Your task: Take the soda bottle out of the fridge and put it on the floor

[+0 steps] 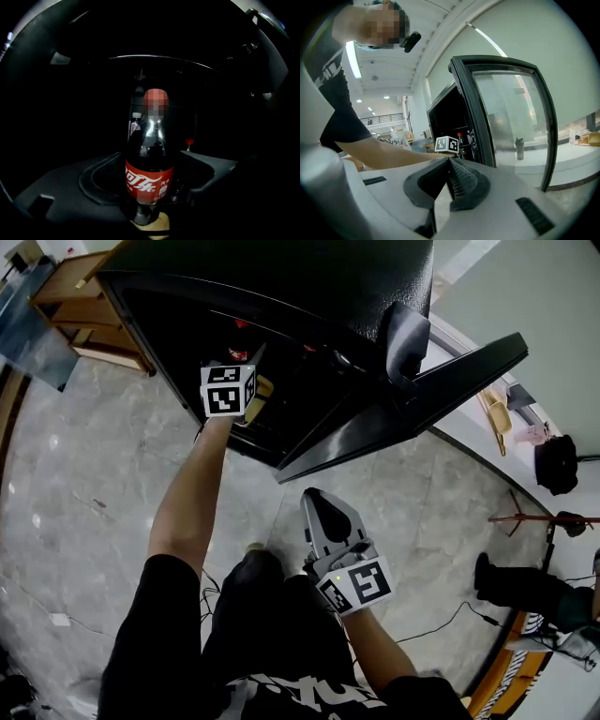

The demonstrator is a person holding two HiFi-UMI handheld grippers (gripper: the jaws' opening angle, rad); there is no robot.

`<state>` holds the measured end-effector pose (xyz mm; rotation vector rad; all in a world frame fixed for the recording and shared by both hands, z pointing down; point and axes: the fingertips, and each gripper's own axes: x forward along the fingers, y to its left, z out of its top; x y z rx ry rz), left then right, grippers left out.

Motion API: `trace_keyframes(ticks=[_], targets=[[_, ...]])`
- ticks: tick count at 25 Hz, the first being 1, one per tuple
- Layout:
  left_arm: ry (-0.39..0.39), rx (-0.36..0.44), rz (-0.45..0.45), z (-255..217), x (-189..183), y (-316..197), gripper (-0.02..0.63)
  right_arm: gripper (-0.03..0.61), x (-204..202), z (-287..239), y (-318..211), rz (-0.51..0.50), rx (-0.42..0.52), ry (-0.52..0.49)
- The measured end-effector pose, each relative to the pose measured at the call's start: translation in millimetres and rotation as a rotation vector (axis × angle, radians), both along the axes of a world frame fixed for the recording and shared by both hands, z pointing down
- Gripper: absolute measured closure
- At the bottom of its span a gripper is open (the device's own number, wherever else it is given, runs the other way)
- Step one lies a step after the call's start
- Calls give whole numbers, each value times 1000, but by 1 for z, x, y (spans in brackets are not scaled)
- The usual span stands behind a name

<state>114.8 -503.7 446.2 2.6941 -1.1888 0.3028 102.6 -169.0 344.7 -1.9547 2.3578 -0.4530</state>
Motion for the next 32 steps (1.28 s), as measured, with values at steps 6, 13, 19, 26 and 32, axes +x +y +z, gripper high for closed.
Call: trace_keyframes(ticks=[6,13,19,26,32], targets=[[-41,20,15,0,3,-1,296,555,8,-3,4,13,-13,-1],[-59,48,0,-8,-13,32,301,555,4,-6,9,0,-30,-30],[-72,32,1,-29,-42,87,301,555,-3,-22,20,-48,-54,-49],[-82,12,-37,-51,-91,151,302,555,-8,-34,40,-99,-67,-58],[-67,15,-70,-65,-123,190,302,555,-19,-32,57,-154,-63,-56]])
